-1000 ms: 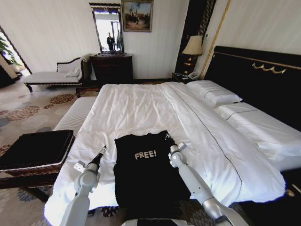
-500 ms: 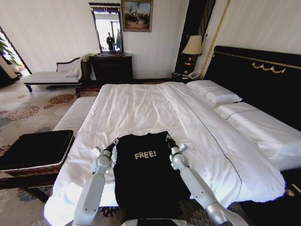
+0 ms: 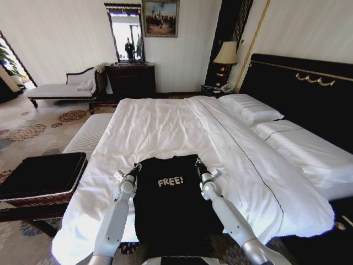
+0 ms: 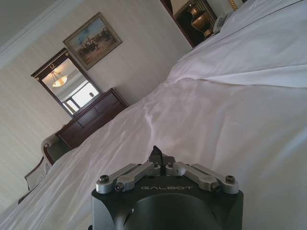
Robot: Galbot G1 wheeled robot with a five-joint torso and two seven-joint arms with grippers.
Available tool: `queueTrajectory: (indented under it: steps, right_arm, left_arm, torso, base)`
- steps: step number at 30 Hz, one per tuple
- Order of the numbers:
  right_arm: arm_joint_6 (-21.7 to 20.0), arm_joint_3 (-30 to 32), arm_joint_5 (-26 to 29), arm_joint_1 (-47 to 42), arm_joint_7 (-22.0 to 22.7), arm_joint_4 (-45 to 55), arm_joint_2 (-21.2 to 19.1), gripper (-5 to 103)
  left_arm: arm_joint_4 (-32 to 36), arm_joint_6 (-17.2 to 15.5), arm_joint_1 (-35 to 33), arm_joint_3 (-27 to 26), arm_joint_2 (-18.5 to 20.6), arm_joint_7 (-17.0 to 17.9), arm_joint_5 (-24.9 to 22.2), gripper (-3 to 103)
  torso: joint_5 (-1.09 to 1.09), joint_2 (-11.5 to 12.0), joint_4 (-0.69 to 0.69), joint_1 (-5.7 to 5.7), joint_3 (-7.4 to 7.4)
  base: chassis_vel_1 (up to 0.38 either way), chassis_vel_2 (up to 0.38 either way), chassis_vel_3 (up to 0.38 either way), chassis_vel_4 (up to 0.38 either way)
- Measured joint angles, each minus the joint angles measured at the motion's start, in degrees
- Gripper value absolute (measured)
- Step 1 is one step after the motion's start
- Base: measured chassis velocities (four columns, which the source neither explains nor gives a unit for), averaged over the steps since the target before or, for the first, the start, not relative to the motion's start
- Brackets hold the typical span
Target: Fold the clothes on the bed and place them into the basket.
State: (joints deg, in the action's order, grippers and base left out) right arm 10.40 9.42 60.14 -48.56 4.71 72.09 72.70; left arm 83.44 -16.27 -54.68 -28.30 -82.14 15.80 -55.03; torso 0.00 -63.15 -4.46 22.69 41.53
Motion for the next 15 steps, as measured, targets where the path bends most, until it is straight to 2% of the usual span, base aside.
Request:
queueTrajectory:
  steps: [3,4,6,7,8,10,15]
  right_arm:
    - [0.31,-0.20,-0.05,0.16,0.36,0.24,0.00,0]
    - [0.31,-0.20,-0.05,0.16,0.36,0.24,0.00,0]
    - [0.40,-0.26,-0.08,0.16,0.73,0.69,-0.20,0]
    - [0.45,-0.26,-0.09,0.09,0.96,1.13,-0.40,0]
    - [0.53,-0.26,-0.09,-0.08,1.22,1.71,-0.57,0]
    - [0.66,-0.23,-0.10,-0.42,1.52,2.66,-0.84,0]
    - [1.65,0.47,-0.15,-3.53,2.00,9.95,-3.78,0]
  left_arm:
    - [-0.56,0.04,0.45,-0.06,0.36,-0.81,-0.24,20]
    - [-0.56,0.04,0.45,-0.06,0.36,-0.81,-0.24,20]
    - [-0.64,0.04,0.63,-0.07,0.44,-1.49,-0.53,10]
    - [-0.43,0.04,0.62,-0.09,0.48,-1.70,-0.76,10]
    - [0.12,0.02,0.49,-0.14,0.53,-1.86,-1.07,4]
    - [1.13,-0.04,0.16,-0.26,0.70,-2.00,-1.58,2]
    - [8.56,-0.44,-2.90,-0.78,3.35,-2.04,-4.82,1]
  torso:
    - [0.00,0.00,0.01,0.00,0.00]
    - [0.00,0.00,0.01,0.00,0.00]
    - [0.00,0.00,0.00,0.00,0.00]
    - [-0.01,0.00,0.00,0.00,0.00]
    - [-0.02,0.00,0.00,0.01,0.00]
    - [-0.01,0.00,-0.01,0.00,0.00]
    - [0.00,0.00,0.01,0.00,0.00]
  base:
    - [0.000,0.000,0.000,0.000]
    - [0.000,0.000,0.000,0.000]
    - [0.000,0.000,0.000,0.000]
    - [0.000,0.000,0.000,0.000]
    - [0.000,0.000,0.000,0.000]
    - [0.000,0.000,0.000,0.000]
    - [0.000,0.000,0.000,0.000]
